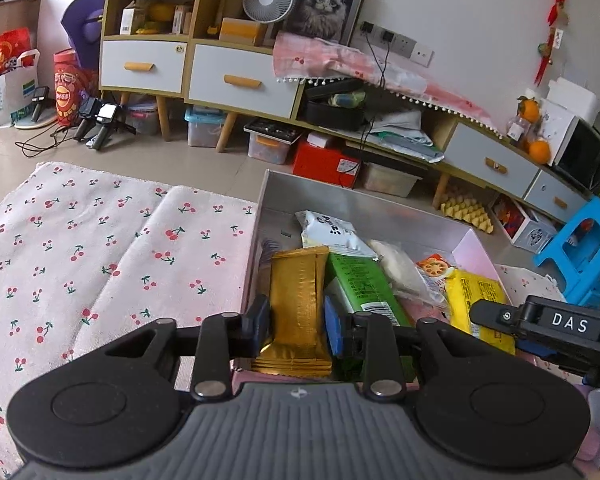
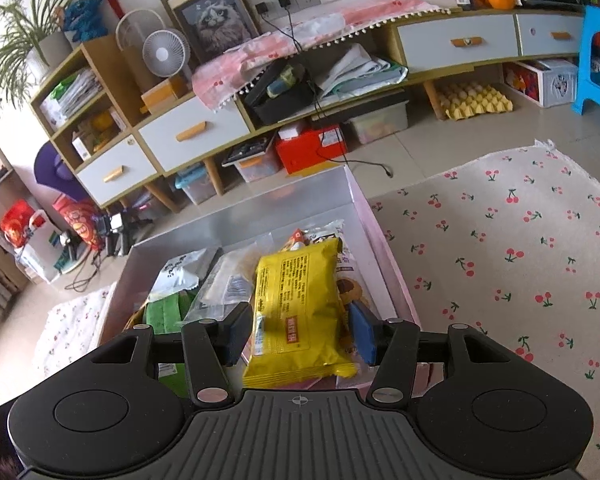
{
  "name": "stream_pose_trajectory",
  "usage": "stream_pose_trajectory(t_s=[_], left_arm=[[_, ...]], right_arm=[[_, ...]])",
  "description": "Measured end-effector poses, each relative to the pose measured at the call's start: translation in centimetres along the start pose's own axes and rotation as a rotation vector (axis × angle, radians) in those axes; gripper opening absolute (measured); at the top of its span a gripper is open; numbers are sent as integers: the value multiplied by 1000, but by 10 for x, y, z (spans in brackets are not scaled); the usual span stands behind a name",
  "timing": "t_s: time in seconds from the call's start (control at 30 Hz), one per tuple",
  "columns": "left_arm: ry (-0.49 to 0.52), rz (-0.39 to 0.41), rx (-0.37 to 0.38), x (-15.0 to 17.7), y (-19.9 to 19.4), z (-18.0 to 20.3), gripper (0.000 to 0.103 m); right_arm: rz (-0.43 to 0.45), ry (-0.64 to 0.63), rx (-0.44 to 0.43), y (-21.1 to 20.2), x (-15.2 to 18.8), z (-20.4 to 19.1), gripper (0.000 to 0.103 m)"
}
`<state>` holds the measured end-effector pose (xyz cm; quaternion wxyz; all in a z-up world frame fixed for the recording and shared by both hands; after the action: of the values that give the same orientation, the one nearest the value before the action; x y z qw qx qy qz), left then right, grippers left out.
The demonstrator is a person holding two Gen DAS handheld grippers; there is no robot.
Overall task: Organize snacks
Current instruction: 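Carry both held packs into the pink box and lower them, then open both tools to release the gold and yellow packs in the box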
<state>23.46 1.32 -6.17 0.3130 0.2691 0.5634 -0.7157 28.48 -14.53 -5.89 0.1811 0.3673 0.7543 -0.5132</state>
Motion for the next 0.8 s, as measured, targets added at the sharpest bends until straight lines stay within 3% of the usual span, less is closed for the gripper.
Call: stream_pose_trajectory(t_s=[0.07,0.17,0.3,0.8], left_arm=[[20,-2,-8,1,0,1,33],[52,-12,-11,2,-1,4,42],[88,-16,6,3,-6,10,55],[148,-97,47,15,-31,24,75]], right_arm=[[-5,4,-9,-1,-1,-1,54],[-21,17,-27,-4,-2,-2,66],[-43,-1,-29,-10,-2,-5,71],[-96,-21,46,-55,2,15,77]])
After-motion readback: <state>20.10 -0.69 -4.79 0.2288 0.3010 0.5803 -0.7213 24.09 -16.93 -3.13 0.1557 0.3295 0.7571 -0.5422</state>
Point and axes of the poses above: each gripper's, at about its wrist camera, not at the fingertips, and y roughly the way its jaws point, z to its right, x to its underside, the point moved 8 cm from there along y, roughly the way its jaws point, and after that the axes turned 1 degree about -z, right-handed, at the moved point
